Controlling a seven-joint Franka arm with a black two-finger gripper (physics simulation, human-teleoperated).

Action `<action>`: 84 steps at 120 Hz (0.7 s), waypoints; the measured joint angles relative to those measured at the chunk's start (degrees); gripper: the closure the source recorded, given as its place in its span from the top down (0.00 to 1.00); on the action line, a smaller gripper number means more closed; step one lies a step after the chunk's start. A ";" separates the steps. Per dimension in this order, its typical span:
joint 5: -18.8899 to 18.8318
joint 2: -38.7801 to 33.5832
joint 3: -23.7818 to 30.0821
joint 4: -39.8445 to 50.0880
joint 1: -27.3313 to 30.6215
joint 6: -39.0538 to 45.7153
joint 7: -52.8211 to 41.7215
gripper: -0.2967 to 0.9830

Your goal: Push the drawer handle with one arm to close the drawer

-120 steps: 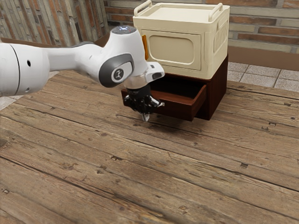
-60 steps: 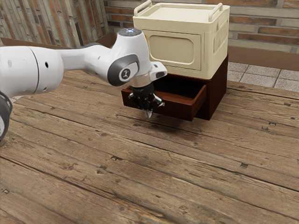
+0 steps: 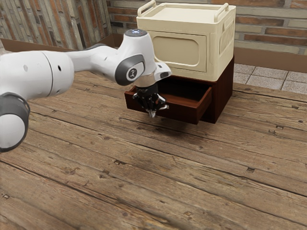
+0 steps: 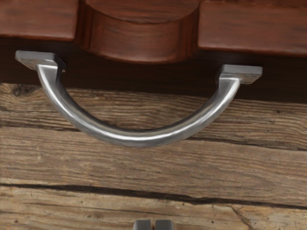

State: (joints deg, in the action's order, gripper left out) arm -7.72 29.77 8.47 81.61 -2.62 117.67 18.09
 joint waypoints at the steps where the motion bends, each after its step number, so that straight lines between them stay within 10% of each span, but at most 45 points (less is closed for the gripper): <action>1: 0.00 0.14 -0.04 -0.17 0.00 -0.07 -0.02 0.15; 84: 0.49 8.83 -1.95 -10.95 -0.58 0.93 -2.34 0.15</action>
State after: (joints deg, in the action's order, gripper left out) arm -7.23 38.60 6.52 70.66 -3.20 118.59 15.75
